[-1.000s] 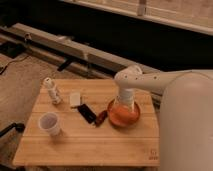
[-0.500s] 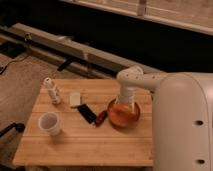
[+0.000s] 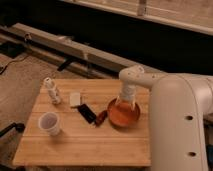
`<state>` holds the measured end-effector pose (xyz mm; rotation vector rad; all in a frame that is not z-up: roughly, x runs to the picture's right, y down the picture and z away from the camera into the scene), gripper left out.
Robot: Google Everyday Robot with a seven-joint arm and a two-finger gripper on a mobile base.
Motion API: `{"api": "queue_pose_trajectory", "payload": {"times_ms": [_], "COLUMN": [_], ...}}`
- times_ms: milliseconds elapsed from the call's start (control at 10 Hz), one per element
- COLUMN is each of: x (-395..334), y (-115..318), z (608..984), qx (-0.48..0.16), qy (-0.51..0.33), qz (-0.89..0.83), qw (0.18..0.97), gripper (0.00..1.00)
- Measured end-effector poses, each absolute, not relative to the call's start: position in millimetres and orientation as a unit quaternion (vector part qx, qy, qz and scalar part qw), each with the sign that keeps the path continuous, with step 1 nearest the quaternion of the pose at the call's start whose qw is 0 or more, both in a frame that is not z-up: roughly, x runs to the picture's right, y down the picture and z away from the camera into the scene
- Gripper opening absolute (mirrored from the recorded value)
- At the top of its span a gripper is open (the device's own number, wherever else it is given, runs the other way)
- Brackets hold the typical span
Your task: Push the ceramic bowl across the table
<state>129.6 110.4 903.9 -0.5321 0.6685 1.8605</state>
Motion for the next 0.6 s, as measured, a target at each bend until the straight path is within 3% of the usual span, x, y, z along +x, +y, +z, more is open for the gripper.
{"api": "queue_pose_trajectory", "payload": {"times_ms": [600], "x": [141], "y": [94], "z": [922], "qx": [-0.214], "qy": [0.270], "qz": [0.776], "qw": [0.529], "gripper": [0.67]}}
